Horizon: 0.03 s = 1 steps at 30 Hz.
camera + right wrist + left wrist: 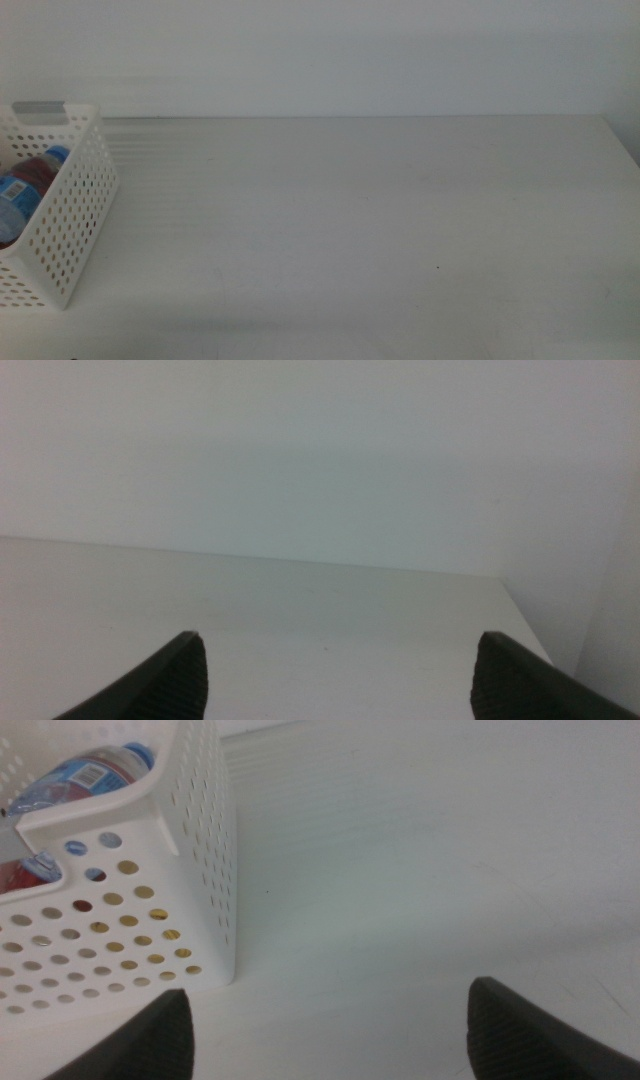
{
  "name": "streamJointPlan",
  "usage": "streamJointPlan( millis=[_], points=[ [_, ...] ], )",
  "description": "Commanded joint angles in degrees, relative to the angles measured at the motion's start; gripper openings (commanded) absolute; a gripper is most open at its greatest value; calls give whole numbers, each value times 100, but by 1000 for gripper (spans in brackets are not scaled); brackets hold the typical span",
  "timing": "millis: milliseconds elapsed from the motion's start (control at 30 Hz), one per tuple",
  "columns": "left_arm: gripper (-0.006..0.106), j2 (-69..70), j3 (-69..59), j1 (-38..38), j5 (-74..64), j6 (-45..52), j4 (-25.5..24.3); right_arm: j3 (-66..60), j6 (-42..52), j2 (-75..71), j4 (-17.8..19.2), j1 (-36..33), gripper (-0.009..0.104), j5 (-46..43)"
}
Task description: Use arms to grab the bottles and put them into the dustbin to the left of the table.
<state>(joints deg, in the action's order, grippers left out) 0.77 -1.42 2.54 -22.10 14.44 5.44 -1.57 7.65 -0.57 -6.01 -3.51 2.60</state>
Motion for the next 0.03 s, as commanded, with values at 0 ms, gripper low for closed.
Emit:
streamJointPlan(
  millis=[0],
  points=[
    [90,80,-51,11,438,-52,43,40,51,-154,37,35,79,-403]
  ],
)
